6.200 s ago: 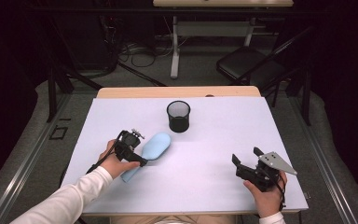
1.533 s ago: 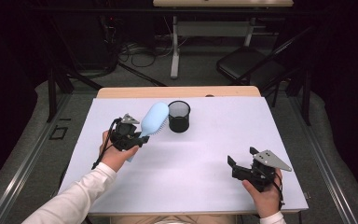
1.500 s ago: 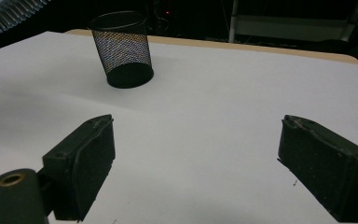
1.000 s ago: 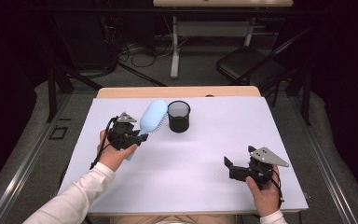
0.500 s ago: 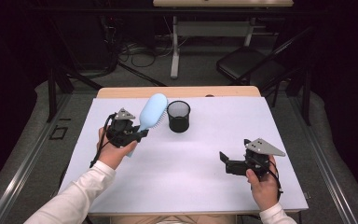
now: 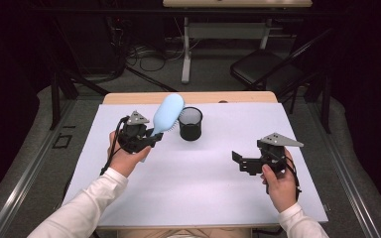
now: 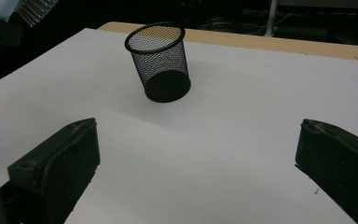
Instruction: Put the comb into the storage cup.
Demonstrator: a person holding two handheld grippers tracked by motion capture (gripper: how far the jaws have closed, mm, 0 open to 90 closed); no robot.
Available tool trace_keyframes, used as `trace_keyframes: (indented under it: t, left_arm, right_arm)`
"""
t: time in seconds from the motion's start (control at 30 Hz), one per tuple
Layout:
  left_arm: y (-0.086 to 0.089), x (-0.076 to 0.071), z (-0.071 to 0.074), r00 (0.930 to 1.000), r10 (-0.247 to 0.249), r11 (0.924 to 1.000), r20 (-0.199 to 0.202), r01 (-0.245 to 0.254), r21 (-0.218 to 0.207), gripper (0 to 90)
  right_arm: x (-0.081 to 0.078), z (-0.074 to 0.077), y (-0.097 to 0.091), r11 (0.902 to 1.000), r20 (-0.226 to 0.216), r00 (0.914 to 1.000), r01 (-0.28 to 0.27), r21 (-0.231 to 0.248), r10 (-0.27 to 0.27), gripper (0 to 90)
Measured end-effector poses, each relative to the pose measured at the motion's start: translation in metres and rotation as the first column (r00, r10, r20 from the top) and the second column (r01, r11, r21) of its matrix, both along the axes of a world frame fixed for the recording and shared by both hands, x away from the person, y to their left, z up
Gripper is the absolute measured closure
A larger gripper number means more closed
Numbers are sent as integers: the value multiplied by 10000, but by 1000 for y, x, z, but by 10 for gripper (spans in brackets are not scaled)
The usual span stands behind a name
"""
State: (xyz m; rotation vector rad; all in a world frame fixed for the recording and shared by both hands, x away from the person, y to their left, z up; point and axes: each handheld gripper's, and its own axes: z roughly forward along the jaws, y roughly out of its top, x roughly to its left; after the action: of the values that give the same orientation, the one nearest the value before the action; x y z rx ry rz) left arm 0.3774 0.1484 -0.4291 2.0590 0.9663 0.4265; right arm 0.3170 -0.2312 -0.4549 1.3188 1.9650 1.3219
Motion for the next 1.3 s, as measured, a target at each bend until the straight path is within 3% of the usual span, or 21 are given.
trace_keyframes:
  t: [0.33, 0.93, 1.3]
  left_arm:
    - [-5, 2, 4, 9998, -29, 9997, 189, 34, -226, 700]
    - [-12, 3, 9, 9984, -111, 9978, 547, 146, -653, 700]
    - [-16, 3, 9, 9949, -86, 9957, 1002, 178, -912, 700]
  right_arm:
    - [10, 15, 1, 10000, -246, 9997, 8, 95, -5, 0]
    - [22, 28, 4, 9997, -447, 9989, -124, 222, 134, 0]
    - [31, 36, 8, 9987, -586, 9975, -364, 359, 384, 0]
